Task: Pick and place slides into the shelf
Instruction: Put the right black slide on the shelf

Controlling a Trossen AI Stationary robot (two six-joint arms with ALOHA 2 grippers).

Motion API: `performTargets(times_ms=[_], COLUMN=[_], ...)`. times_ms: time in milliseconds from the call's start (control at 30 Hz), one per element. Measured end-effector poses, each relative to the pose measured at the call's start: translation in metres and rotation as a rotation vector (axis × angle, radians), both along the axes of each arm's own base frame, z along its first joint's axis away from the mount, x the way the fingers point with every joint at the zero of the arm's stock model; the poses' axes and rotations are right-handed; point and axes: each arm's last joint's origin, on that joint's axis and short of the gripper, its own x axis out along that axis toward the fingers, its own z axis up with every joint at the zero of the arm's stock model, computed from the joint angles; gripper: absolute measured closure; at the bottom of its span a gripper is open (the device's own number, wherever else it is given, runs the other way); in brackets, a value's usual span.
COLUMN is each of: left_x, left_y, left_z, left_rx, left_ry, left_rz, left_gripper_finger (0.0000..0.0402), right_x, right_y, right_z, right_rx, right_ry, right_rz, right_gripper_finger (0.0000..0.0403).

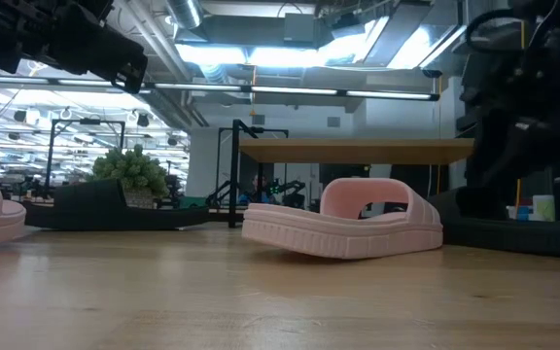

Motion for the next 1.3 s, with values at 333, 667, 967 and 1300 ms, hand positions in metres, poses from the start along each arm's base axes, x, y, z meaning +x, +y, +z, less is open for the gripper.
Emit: performTargets(times_ms=[333, 667, 967, 1300], left_x=[0.0, 0.0, 0.0, 0.0], left_y=[0.0, 0.0001, 0.0001, 0.0001], left_z=[-0.0002, -0.0002, -0.0002, -0.0002], left_rx=[0.0, 0.0, 0.0, 0.001], left_ry=[0.002, 0.002, 0.002, 0.002], left_rz=[0.0, 0.0, 0.001, 0.0], left_gripper_finger=[0.0402, 0.0402, 0.0402, 0.0402], right_x=[0.0043, 0.0054, 0.0065, 0.0064], right_y=[-0.0042, -0.0068, -0.0092, -0.0088], right_z=[-0.0068, -0.0063, -0.0063, -0.0065], right_rx=[-0.009, -0.028, -0.03, -0.015], right_ry=[0.018, 0.005, 0.005, 0.008], right_rz=[-0.048, -0.064, -0.074, -0.075], right_gripper_finger=[0.0244, 0.0287, 0.0353, 0.0395])
